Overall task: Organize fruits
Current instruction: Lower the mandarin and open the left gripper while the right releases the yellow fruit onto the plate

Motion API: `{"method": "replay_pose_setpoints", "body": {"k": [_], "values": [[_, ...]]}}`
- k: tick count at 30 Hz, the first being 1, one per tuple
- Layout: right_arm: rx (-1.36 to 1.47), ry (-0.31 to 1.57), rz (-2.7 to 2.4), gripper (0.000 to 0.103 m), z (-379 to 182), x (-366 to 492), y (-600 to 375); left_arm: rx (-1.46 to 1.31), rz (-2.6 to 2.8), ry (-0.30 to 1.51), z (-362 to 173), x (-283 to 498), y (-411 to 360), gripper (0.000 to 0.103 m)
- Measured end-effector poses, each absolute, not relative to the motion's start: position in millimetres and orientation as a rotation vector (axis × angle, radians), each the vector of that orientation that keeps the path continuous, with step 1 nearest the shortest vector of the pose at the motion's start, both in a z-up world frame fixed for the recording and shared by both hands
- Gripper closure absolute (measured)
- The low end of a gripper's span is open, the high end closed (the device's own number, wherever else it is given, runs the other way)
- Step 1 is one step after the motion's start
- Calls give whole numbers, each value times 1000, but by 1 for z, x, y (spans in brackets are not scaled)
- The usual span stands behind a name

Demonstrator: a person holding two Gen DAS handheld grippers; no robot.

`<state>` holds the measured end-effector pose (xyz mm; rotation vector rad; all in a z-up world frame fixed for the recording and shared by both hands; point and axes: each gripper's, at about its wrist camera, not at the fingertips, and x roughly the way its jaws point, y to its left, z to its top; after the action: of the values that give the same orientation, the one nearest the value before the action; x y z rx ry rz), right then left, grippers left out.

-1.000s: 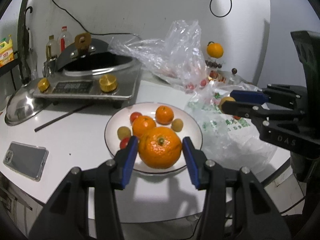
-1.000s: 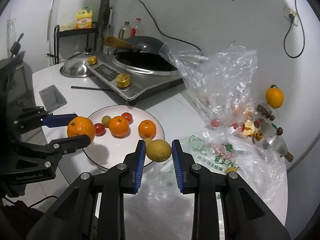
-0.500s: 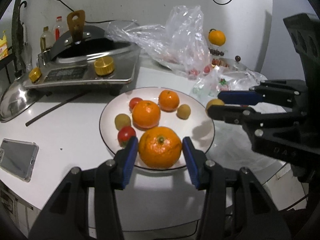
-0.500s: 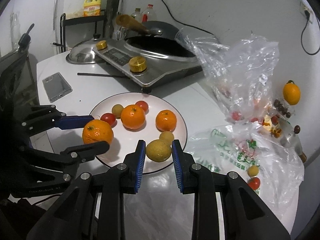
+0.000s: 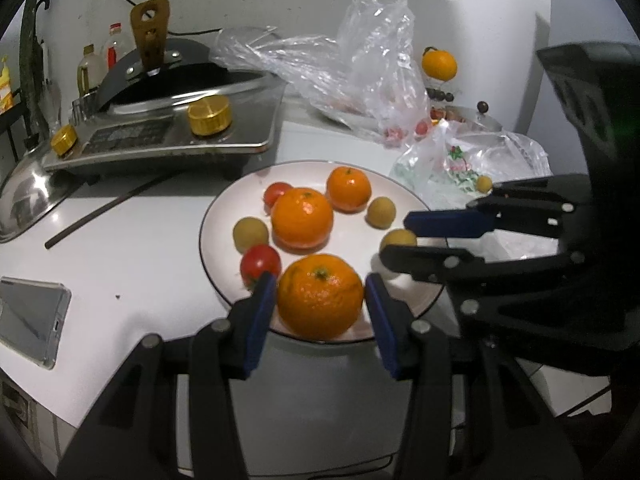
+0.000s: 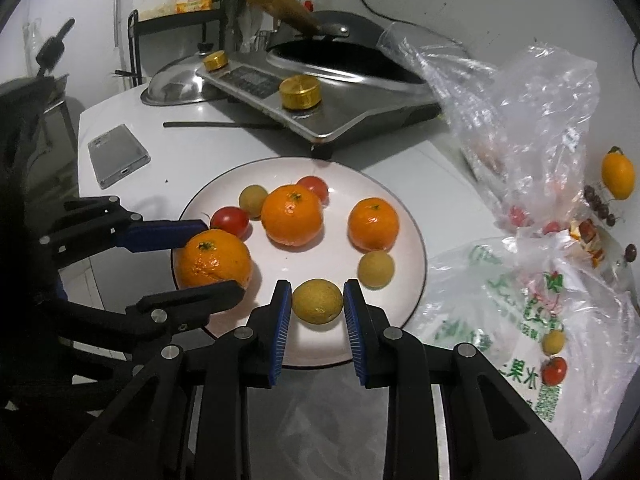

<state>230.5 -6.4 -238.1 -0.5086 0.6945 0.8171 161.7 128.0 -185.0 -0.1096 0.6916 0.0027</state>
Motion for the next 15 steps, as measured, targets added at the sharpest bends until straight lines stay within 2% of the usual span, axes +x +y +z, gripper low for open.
{"method": "replay_pose_setpoints", "body": {"k": [15], "values": [[-511, 750, 848, 74, -245, 229, -3, -116, 15, 635, -170, 144, 137, 55]]}}
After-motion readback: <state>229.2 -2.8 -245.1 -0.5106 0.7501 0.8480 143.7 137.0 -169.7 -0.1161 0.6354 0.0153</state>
